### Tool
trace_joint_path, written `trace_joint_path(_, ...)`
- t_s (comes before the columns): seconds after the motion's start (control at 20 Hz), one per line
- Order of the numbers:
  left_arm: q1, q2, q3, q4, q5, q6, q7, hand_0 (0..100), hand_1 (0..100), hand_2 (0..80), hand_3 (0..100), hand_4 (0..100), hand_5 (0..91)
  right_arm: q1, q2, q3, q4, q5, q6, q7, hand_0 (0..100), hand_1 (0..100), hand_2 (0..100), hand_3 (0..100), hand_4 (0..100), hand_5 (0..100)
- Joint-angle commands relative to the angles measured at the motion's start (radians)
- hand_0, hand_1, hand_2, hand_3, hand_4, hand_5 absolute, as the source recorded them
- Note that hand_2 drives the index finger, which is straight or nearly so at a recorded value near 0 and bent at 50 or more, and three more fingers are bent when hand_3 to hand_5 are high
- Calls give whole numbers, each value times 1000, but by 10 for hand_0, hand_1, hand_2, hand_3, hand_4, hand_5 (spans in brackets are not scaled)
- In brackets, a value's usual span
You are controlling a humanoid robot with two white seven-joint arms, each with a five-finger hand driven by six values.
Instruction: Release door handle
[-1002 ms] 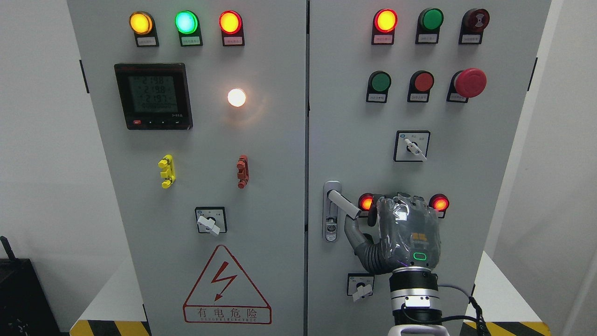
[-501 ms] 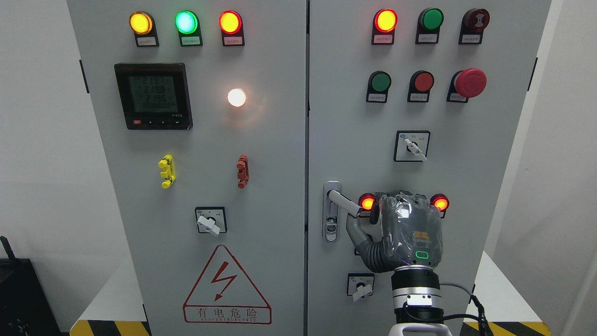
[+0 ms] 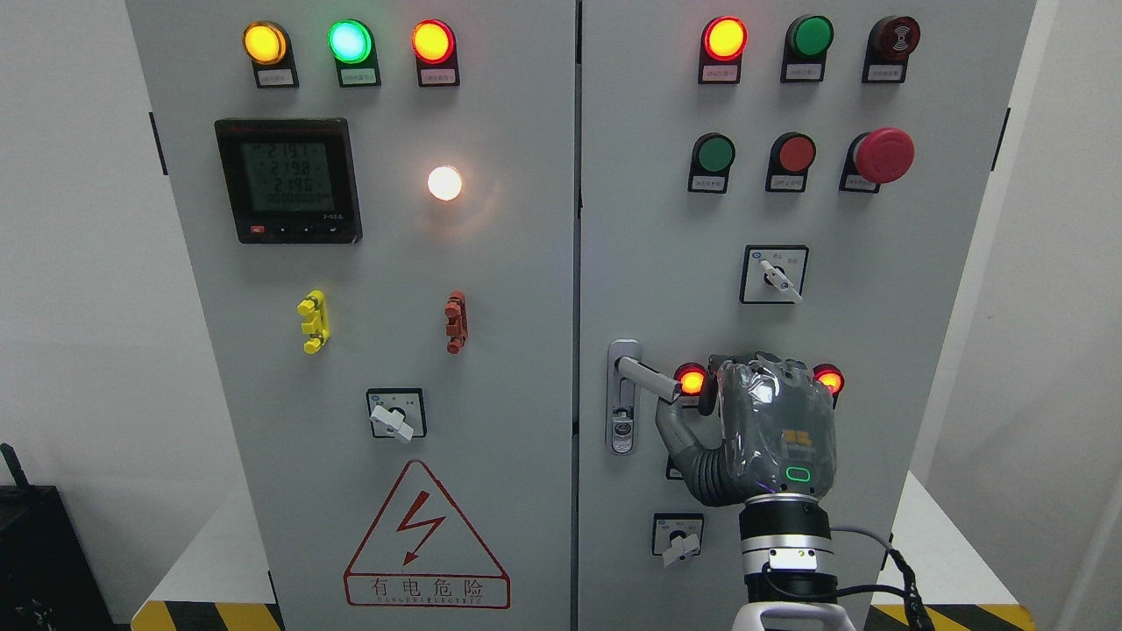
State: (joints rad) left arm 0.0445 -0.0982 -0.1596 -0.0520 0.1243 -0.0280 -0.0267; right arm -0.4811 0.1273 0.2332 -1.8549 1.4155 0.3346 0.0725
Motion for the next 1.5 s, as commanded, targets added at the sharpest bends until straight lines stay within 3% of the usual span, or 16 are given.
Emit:
trace_joint_path(0.0, 0, 0, 0, 0, 0, 0, 1, 0, 0, 32, 173, 127, 0, -7, -1, -3, 2, -7, 0, 0, 461, 455, 739, 855, 709, 502)
trace_joint_path(1.45, 0, 0, 0, 0, 0, 0, 1, 0, 0, 32, 172, 127, 0, -4, -3, -3, -3, -10, -2, 3, 475, 452, 738, 851, 709, 502)
